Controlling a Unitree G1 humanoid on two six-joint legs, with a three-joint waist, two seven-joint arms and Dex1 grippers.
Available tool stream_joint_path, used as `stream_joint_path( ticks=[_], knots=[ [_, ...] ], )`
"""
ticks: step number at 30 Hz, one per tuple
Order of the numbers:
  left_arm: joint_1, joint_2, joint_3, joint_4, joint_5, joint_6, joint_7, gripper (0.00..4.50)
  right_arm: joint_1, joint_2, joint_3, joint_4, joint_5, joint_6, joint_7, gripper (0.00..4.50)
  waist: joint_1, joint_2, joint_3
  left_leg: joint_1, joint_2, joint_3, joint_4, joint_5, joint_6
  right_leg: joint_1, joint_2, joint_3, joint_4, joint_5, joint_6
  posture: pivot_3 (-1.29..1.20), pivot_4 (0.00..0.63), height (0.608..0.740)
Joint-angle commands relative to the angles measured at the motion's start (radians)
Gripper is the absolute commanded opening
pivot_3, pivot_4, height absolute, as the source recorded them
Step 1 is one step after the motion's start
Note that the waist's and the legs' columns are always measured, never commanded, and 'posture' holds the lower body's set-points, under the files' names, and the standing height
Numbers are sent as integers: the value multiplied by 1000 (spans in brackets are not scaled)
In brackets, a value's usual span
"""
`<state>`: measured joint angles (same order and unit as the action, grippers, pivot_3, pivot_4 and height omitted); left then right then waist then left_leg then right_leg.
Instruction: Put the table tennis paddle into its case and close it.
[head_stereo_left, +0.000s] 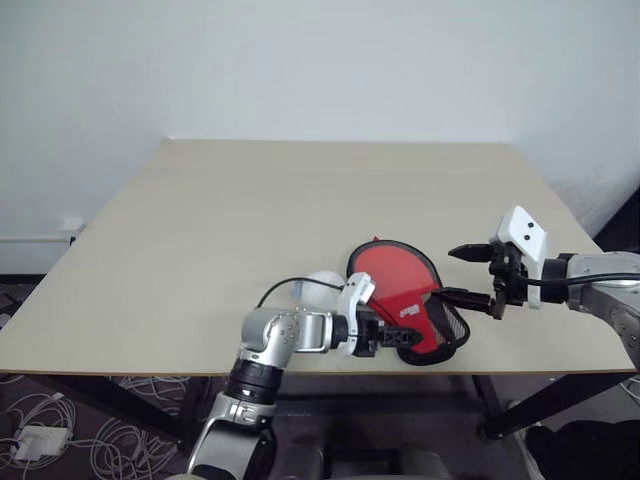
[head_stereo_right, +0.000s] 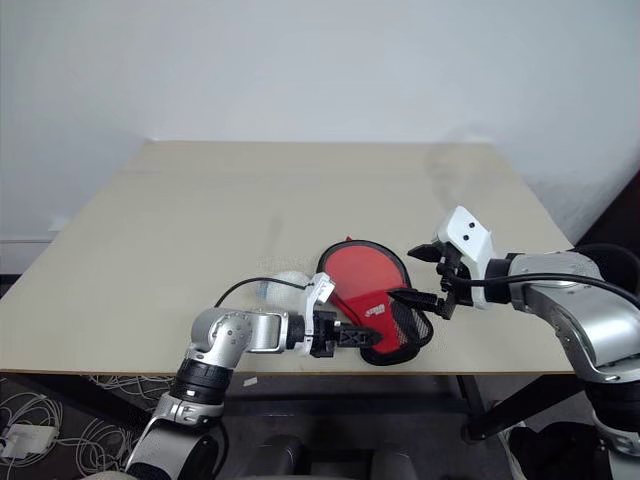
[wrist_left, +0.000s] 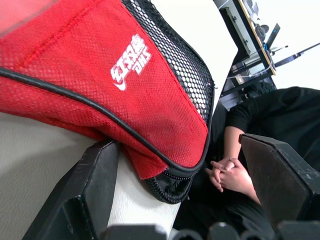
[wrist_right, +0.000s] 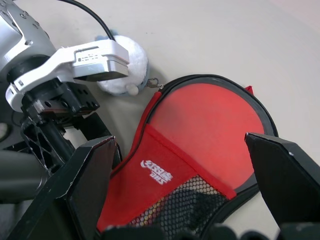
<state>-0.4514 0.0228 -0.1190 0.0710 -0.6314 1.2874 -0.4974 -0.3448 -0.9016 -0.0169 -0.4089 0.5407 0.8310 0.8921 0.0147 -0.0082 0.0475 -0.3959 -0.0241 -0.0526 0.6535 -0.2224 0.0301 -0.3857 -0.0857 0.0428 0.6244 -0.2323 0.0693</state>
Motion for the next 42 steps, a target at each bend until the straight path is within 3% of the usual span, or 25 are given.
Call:
stream_joint_path(
  ticks=[1,11,12,14,22,24,36,42],
  knots=[
    [-17,-2,10,42,39,40,66,4016,-19,0,-22,-28,7,-1,-10,4500,0,0,0,0,0,0,0,0,0,0,0,0,0,0,0,0,0,740],
    [-39,52,40,23,37,143,95,4016,-34,5,-13,-17,1,-2,-15,4500,-10,-1,0,1,1,0,-1,0,0,1,1,0,0,0,0,0,0,740],
    [-40,55,43,30,41,149,99,3848,-36,6,-12,-17,1,-2,-16,4500,-11,-1,0,1,1,0,-1,0,0,1,1,0,1,0,0,0,0,740],
    [-40,64,41,43,52,157,108,3411,-40,7,-10,-15,1,-2,-16,4500,-15,-1,0,1,1,0,-2,0,0,1,1,0,1,0,0,0,0,740],
    [-36,81,44,73,65,180,136,528,-52,9,-6,-16,6,3,-18,4500,-16,-1,0,1,2,0,-3,0,0,0,2,0,1,0,0,0,0,740],
    [-36,79,48,77,64,184,135,10,-56,10,-5,-19,7,5,-18,4500,-16,-1,0,1,2,0,-3,0,0,0,2,0,1,0,0,0,0,740],
    [-22,147,29,-85,-15,306,73,10,-70,25,7,-20,2,8,-20,4500,-18,-1,0,1,2,1,-6,0,0,-2,2,0,1,0,0,0,0,740],
    [43,295,-4,-236,-173,327,53,10,-66,28,13,-19,2,3,-19,4500,-18,-1,0,0,2,1,-8,0,-1,-3,2,1,1,0,0,0,0,740]
  ],
)
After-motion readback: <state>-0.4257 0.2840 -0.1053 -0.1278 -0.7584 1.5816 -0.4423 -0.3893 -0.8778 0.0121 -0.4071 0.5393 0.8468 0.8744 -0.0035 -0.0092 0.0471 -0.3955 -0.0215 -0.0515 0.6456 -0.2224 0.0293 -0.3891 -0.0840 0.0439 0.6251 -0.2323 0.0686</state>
